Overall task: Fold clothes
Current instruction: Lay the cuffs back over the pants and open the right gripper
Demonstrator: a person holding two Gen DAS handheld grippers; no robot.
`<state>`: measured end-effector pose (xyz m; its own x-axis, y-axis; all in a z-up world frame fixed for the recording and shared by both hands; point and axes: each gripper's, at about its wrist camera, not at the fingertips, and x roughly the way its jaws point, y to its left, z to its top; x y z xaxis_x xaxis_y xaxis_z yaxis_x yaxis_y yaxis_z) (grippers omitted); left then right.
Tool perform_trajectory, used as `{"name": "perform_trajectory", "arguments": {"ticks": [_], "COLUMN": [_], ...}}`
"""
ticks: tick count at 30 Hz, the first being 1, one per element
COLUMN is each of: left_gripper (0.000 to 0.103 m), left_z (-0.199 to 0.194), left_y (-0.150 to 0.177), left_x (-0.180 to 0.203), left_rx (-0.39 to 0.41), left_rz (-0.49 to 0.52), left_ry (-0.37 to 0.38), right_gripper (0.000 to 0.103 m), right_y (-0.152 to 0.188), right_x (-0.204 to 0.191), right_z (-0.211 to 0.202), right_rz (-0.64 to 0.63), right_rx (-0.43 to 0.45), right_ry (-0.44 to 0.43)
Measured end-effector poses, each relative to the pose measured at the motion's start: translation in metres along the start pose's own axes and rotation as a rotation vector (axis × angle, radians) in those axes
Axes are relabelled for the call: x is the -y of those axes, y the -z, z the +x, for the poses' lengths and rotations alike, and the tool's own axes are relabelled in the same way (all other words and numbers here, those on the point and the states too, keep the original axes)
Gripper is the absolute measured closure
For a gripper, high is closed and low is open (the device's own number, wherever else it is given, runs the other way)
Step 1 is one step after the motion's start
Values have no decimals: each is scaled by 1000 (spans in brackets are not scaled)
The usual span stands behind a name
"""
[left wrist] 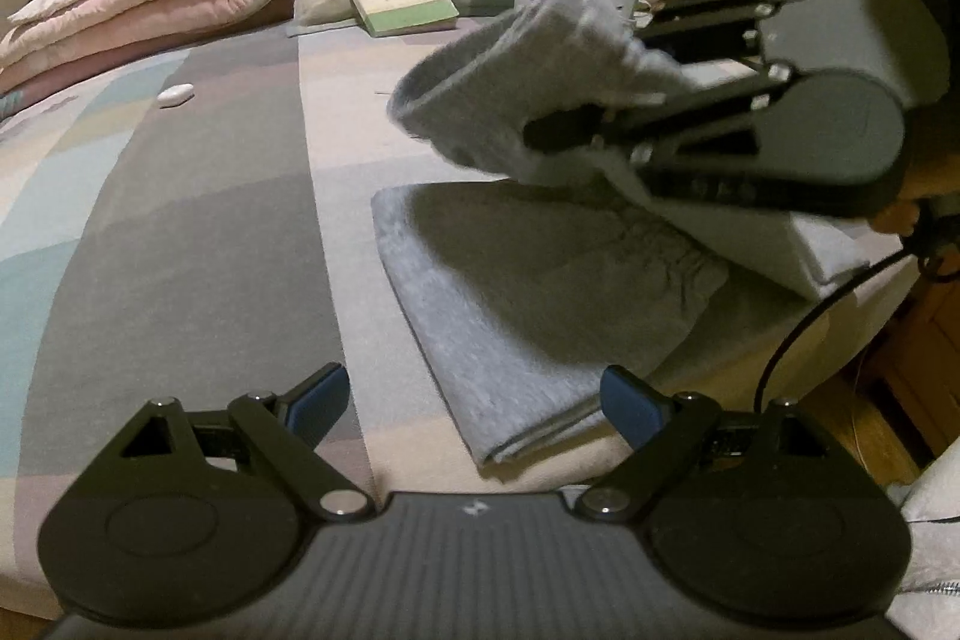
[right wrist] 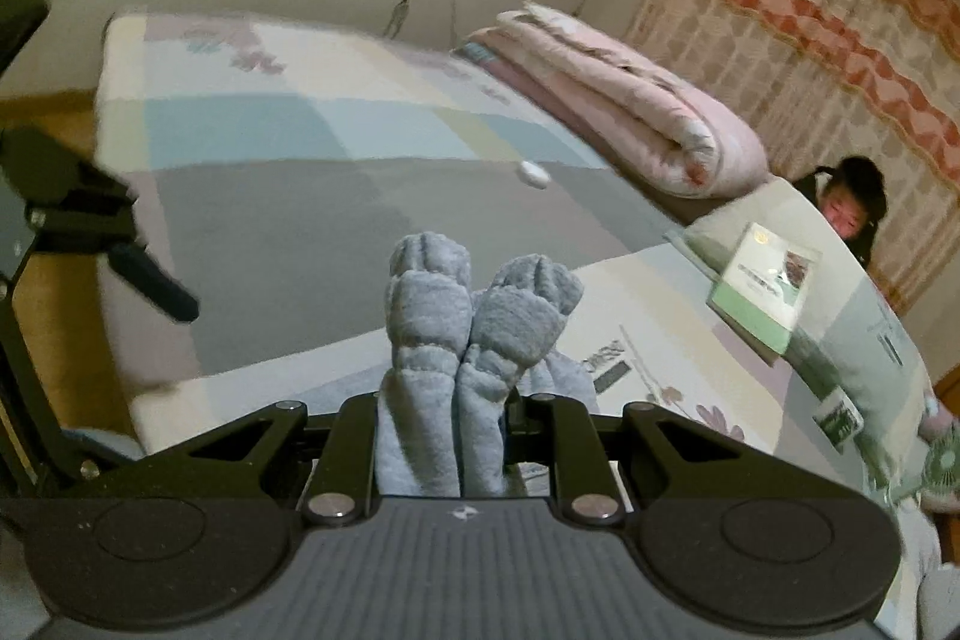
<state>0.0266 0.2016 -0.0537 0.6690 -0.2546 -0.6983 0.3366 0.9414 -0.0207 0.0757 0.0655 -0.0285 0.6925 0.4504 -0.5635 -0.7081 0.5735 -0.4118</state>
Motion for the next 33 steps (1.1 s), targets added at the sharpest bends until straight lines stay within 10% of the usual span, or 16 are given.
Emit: {"name": "perform_trajectory", "arguments": {"ticks": [15,20,28,33], "left_gripper": [12,12,12,8], "left_z": [6,4,-2,0], "left_y": [4,4,-10,-35], "left_x": [5,8,22,36], "left_rx": [-21,-13,27,106], "left_rz": [17,24,56,74], "left_ry": [8,13,14,21], "right_gripper": [62,26,29,62], "right_y": [7,7,19,75], "right_x": [-4,21,81,133], "right_z": [32,11,-36,-59], "right_rz": [89,198,271,381], "right_rx": [-134,-124,-96,-182], "right_ry": [-240,-377,-249,-106]}}
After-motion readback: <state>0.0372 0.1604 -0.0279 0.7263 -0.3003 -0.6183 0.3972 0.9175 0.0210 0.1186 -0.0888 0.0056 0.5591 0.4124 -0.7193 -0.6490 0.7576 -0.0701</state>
